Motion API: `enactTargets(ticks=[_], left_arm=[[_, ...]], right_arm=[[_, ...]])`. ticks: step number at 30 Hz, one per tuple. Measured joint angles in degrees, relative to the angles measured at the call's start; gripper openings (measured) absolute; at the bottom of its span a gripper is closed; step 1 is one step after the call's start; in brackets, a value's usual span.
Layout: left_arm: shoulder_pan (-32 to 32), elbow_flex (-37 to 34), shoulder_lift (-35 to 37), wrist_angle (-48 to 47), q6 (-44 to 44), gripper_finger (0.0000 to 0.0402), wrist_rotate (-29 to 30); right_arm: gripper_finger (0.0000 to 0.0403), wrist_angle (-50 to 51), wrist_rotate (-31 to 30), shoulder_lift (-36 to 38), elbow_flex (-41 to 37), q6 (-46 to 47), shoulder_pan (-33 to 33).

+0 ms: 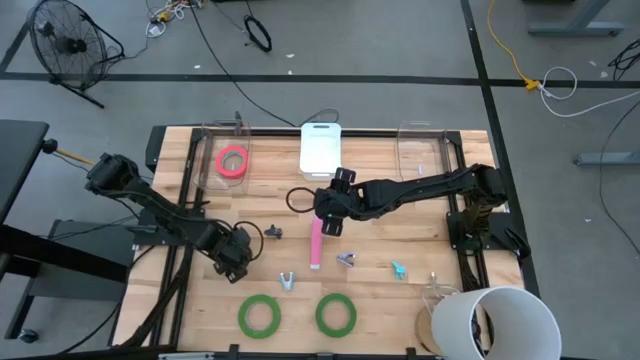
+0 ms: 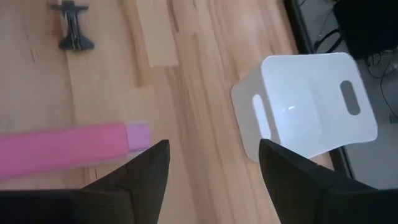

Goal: Pick and place Stapler, Stapler remover, tape
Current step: Put the black stapler into the right transparent bin

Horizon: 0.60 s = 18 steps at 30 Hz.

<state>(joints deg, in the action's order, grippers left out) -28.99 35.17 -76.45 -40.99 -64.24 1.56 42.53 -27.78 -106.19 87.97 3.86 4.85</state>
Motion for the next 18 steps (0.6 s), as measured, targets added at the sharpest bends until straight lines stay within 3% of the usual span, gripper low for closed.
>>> enactTargets(ticks=[7,11,18], left_arm=[[1.2,11.7,-0.1,-6.9,8.5,0.0113,7.0],[1.7,21.1,0.0,-13.3,14.4,0.0113,14.6],[3.7,30.6,0.0,-13.6,26.1,0.0113,24.4]], right_arm=[[0.0247,0.0,0.4,-0.1,-3.0,0.1,-0.5],[0.0247,-2.1,0.5,-0.1,-4.1,0.1,-0.5],[0.0247,-13.1,9.8,-0.1,-4.9,-5.0,-0.5]])
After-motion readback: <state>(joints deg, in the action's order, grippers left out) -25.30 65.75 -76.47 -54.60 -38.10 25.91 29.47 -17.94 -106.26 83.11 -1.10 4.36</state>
